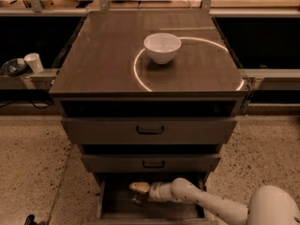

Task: Pick water bottle from bottom drawer and place on counter

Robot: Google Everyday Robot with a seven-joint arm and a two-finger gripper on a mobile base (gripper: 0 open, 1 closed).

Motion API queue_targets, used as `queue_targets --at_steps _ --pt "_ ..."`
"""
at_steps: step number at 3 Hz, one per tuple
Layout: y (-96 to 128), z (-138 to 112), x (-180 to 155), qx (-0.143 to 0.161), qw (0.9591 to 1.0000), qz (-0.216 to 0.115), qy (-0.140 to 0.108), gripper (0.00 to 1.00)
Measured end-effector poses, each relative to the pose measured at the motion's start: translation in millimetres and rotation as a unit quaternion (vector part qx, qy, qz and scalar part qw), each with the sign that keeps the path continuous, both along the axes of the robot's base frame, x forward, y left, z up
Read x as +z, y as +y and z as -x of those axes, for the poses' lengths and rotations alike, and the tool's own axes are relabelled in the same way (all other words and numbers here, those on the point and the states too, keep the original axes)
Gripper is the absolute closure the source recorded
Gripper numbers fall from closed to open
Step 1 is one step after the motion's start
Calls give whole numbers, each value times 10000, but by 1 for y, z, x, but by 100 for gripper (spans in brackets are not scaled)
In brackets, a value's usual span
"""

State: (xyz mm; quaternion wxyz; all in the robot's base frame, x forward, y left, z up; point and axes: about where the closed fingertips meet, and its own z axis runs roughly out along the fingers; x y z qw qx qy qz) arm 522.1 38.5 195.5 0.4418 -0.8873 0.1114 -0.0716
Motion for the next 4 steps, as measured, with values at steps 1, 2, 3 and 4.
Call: queue_targets --at_steps 1,2,3,4 --pt "4 -7 -8 10 10000 79 -29 20" --pt "7 -12 -17 15 9998 188 0 22" --pt "7 -15 -28 7 9996 257 66 25" --pt "9 -11 -55 8 9990 349 293 30"
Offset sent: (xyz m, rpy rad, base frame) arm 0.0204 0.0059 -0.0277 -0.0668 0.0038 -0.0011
